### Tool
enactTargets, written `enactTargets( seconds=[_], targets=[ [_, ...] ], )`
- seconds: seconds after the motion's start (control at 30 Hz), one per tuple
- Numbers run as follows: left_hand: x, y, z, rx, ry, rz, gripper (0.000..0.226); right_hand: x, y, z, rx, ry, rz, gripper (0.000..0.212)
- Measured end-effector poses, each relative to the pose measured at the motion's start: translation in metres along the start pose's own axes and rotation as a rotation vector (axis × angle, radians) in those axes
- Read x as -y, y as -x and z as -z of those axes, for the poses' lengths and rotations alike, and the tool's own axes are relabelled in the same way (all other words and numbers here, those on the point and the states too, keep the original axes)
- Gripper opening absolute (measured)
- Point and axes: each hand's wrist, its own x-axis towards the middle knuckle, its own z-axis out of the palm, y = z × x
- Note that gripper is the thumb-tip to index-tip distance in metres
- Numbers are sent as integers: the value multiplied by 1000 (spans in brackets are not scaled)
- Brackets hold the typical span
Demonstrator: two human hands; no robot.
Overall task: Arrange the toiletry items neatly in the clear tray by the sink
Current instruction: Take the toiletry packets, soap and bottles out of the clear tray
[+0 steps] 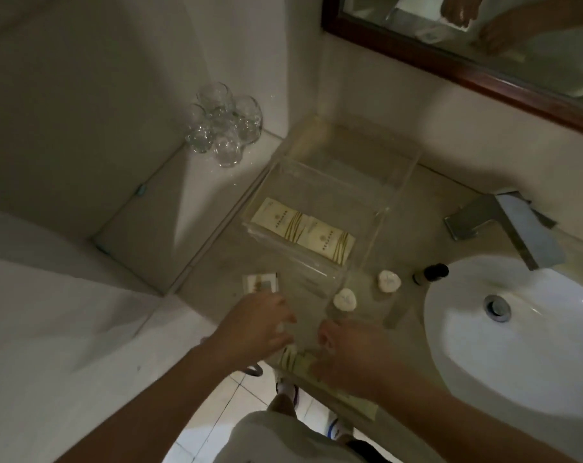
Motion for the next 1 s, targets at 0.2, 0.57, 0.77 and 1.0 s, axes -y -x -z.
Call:
enactTargets(
  seconds=[0.2,0.57,0.77,1.0],
  targets=[
    [-22,32,-52,56,-156,14,43,-22,25,-53,37,231,3,57],
    [-34,41,-74,-68,198,372,54,-29,35,-45,90,117,-25,25],
    [-27,28,-55,-113,472,506,20,-34,30,-20,23,-128,-81,14],
    [0,-33,29,-318,673,606,12,-19,-17,42,-187,-486,-211,16]
  ],
)
